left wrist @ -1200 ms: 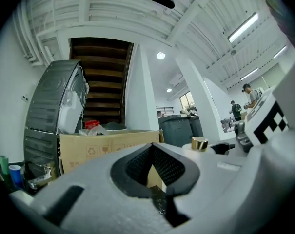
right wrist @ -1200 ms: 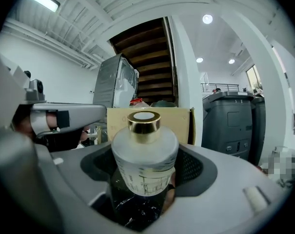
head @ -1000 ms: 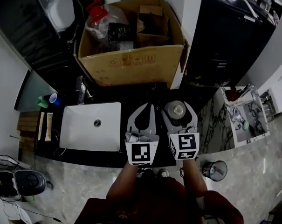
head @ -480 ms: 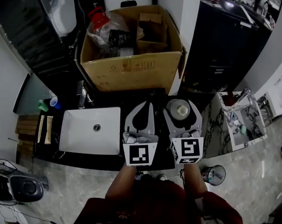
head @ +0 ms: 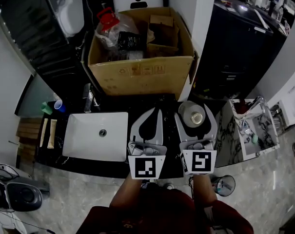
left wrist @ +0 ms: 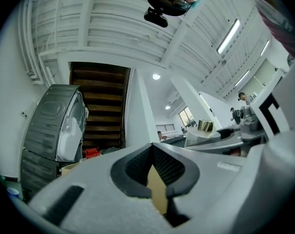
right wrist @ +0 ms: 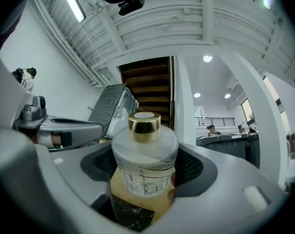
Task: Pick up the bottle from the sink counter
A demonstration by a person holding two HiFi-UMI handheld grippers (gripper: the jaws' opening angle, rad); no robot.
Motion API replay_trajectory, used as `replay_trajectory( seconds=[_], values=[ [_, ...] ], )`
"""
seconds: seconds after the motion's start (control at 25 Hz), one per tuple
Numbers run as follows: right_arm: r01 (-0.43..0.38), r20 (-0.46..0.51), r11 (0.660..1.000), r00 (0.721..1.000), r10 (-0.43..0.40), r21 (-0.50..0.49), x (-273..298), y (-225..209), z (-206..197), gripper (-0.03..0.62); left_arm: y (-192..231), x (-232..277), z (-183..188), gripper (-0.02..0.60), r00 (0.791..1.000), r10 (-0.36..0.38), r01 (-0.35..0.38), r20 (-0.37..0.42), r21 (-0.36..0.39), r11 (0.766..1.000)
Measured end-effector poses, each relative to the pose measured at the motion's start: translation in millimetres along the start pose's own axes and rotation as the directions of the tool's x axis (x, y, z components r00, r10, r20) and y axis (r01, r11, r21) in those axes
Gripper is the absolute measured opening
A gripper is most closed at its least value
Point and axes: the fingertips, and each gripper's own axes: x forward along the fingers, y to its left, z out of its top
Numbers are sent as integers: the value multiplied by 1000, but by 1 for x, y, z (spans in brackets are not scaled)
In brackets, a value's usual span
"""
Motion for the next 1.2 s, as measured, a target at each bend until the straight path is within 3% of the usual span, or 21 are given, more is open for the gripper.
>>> replay_trajectory(
  seconds=[0.12, 0.24, 0.44, 0.52, 0.64, 0.8, 1.0, 1.08, 1.2],
  values=[
    [39, 62, 999, 997, -37, -24, -2, -1, 7, 336, -1, -3, -3, 3, 1000, -17, 18, -21, 57, 998],
    [36, 62, 999, 998, -34, -31, -2, 1, 4, 336, -3, -4, -8, 3, 996, -48, 59, -75, 158, 986],
    [25, 50, 999, 998, -23, -30, 0, 2, 0, 336, 0, -3, -10, 3, 998, -32, 40, -60, 131, 991],
    [31, 61, 999, 998, -29, -27, 1, 1, 3, 336, 2, -2, -8, 3, 999, -12, 15, -34, 75, 997],
    [35, 51, 999, 998, -34, -27, 0, 0, -1, 336, 0, -2, -10, 3, 999, -27, 31, -44, 102, 994],
    [43, 55, 999, 998, -42, -26, -2, -1, -2, 336, 1, -3, -14, 3, 998, -20, 24, -52, 81, 996],
    [49, 73, 999, 996, -48, -22, -2, -2, 3, 336, -4, -3, -18, 3, 995, -52, 65, -84, 158, 985],
    [48, 73, 998, 996, -46, -28, -2, -2, 3, 335, -4, -2, -16, 3, 997, -42, 49, -60, 120, 992],
    [47, 70, 999, 997, -45, -28, -3, -1, 2, 336, -3, -2, -13, 3, 1000, 7, -7, -3, -22, 1000]
  ],
)
